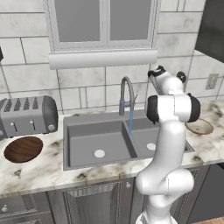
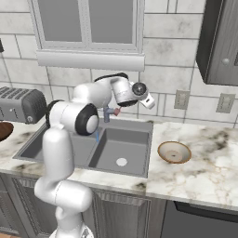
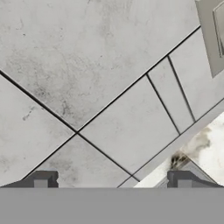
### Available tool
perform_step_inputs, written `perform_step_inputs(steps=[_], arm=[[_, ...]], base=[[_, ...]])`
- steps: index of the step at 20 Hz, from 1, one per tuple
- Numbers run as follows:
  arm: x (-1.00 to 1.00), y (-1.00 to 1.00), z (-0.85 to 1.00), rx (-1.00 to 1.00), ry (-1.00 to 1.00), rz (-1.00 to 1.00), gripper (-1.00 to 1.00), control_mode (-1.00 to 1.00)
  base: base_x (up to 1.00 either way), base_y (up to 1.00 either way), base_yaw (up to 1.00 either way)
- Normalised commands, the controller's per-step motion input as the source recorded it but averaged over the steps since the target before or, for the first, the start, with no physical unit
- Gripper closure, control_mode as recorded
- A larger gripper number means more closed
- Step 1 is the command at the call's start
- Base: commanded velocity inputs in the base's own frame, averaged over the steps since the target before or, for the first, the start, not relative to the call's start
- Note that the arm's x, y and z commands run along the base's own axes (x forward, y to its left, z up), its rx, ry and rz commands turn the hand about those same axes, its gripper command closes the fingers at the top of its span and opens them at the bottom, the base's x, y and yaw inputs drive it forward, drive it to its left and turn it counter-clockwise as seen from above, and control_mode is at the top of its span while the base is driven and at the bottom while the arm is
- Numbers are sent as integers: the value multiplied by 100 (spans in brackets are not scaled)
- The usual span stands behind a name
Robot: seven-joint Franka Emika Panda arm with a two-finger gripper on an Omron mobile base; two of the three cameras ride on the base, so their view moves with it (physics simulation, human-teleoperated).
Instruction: Rinse each bowl for a few seconds and place them down in the sink or on the counter.
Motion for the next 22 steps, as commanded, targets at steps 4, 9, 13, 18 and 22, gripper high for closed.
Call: perform_step_inputs(steps=[4, 9, 13, 18, 22], arm=[[-22, 0, 15, 0, 5, -8, -100, -100], [-24, 0, 24, 0, 3, -7, -100, -100], [-33, 0, 25, 0, 3, -5, -100, -100], [-41, 2, 29, 0, 0, -4, -100, -100], [-50, 10, 27, 0, -4, -2, -100, -100]], base=[[0, 0, 0], [0, 0, 0], [0, 0, 0], [0, 0, 0], [0, 0, 0]])
